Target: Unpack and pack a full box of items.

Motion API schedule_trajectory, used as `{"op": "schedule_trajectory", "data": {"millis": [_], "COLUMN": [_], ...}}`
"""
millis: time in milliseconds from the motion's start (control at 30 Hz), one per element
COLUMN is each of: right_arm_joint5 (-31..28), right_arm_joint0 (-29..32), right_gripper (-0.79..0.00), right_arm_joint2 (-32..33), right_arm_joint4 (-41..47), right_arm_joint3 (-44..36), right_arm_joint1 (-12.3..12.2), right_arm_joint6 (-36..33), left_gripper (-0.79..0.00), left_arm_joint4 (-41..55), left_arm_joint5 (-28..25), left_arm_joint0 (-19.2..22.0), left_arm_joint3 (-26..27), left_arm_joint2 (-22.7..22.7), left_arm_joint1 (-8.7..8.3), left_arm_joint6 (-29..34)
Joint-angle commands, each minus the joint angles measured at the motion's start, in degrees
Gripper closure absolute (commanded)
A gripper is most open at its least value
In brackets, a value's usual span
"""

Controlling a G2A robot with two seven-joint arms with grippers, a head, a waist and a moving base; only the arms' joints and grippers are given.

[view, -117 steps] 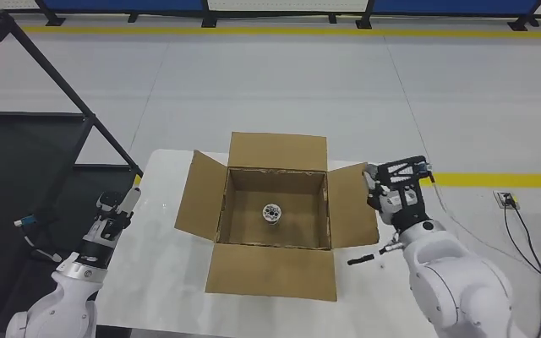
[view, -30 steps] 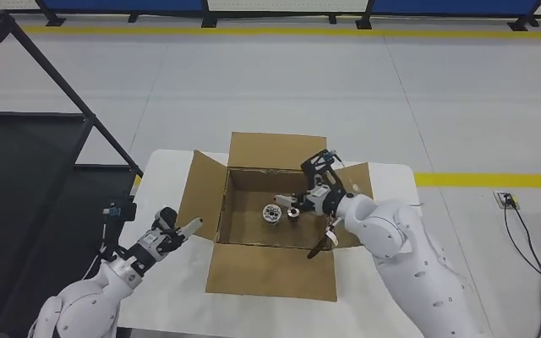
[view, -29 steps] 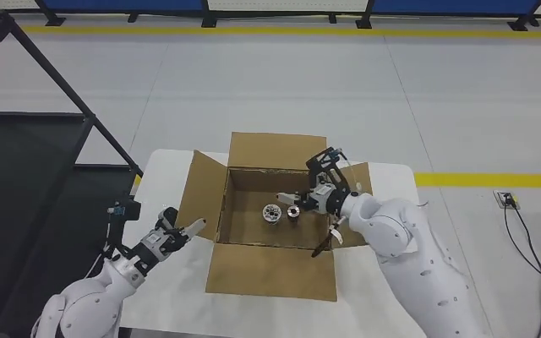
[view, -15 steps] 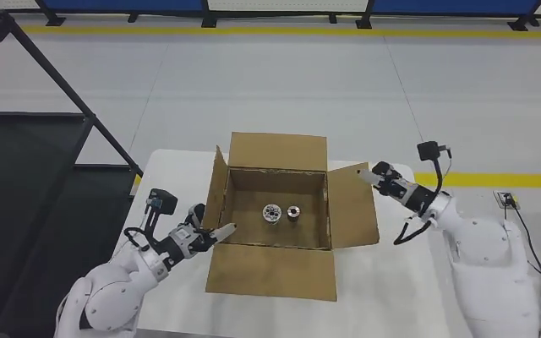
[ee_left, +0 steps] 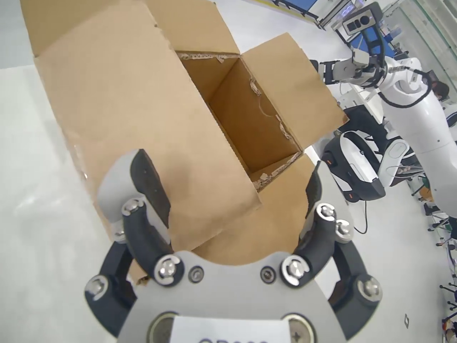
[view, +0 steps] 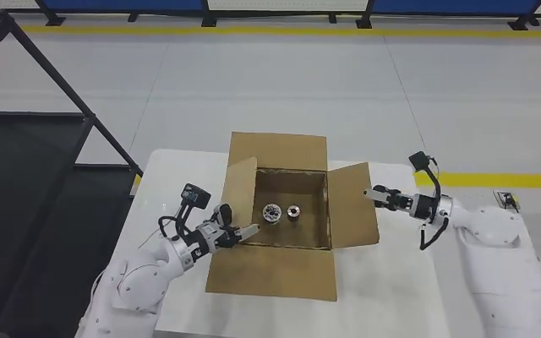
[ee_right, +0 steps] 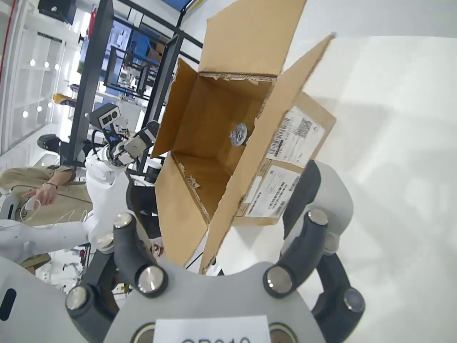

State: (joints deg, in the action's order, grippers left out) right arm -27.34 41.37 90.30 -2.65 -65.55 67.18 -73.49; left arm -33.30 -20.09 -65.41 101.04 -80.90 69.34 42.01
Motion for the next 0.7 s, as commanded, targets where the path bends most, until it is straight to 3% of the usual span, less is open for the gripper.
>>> {"op": "schedule_trajectory", "data": {"millis": [0, 333, 667], "right_arm_joint5": [-1.01, -1.33, -4.23], "right_arm_joint0": [-1.48, -6.95, -17.50], "right_gripper": [-0.785, -0.785, -0.785], "right_arm_joint2": [-1.91, -15.97, -30.96], "right_arm_joint4": [1.61, 10.89, 10.54], "right_arm_joint3": [0.99, -1.48, 12.09], "right_arm_joint1": [0.12, 0.50, 4.45], "right_arm_joint6": [-1.28, -2.13, 2.48], "left_gripper": [-0.785, -0.785, -0.785], "left_arm_joint4": [-0.09, 0.12, 1.60], "left_arm_joint5": [0.32, 1.40, 1.52], "left_arm_joint0": [0.47, 2.14, 1.79], "left_arm_joint3": [-0.81, -3.29, -4.32], "left_arm_joint2": [0.75, 3.02, 2.34], "left_arm_joint1": [0.00, -0.10, -0.56], "left_arm_joint6": [-0.08, -1.02, -1.82]}}
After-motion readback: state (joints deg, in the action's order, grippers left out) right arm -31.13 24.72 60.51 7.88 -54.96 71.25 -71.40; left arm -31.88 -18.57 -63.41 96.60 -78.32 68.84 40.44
